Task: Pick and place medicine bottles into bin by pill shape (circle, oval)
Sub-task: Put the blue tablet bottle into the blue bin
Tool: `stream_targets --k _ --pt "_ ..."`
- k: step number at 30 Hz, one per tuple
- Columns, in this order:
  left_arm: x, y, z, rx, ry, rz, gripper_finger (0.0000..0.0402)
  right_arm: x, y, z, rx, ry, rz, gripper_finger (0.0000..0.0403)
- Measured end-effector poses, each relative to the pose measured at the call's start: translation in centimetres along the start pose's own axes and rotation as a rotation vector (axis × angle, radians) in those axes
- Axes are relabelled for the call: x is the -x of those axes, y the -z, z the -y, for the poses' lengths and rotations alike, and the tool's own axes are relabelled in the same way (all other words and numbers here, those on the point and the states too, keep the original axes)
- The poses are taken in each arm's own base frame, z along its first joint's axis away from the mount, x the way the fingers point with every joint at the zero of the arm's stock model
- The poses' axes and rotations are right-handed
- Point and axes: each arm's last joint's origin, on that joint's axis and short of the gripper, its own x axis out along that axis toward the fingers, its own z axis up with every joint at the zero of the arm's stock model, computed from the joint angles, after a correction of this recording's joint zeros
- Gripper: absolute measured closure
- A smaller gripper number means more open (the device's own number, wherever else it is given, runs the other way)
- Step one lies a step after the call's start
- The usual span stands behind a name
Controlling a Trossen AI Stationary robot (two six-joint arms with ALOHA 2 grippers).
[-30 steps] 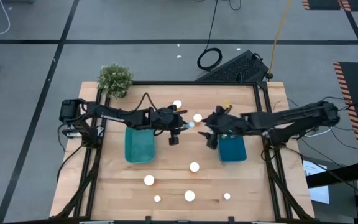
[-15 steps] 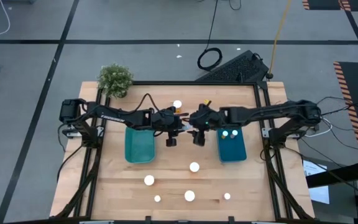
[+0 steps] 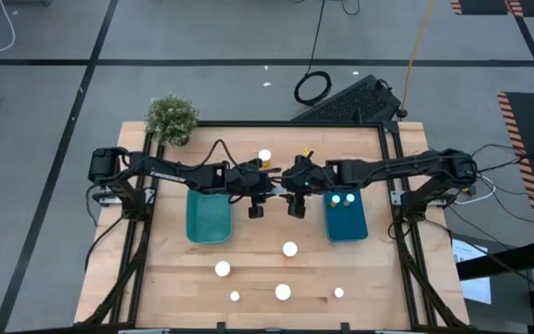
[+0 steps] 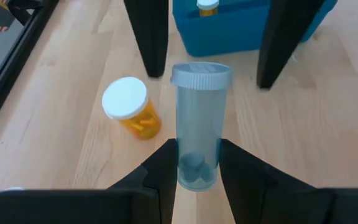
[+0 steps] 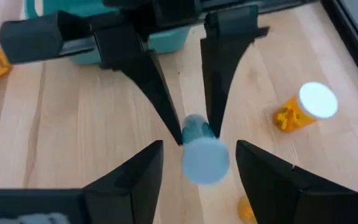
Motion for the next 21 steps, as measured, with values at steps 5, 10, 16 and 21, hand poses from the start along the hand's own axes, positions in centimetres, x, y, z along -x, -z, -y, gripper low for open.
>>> stream_targets --k 5,10,16,21 --pt "0.00 0.00 0.00 0.000 0.002 0.000 0.0286 -0.30 -0.02 -0.04 -0.001 0.000 0.005 0.0230" --pt "0.00 0.00 0.03 -0.001 0.005 0.000 0.0286 -0.31 -0.04 -0.04 -0.001 0.000 0.007 0.0261" --pt "0.00 0.00 0.03 -0.001 0.006 0.000 0.0286 -0.31 -0.03 -0.04 -0.001 0.000 0.007 0.0295" --pt "0.00 -0.01 0.03 -0.001 0.005 0.002 0.0286 -0.31 -0.03 -0.04 -0.002 0.001 0.006 0.0291"
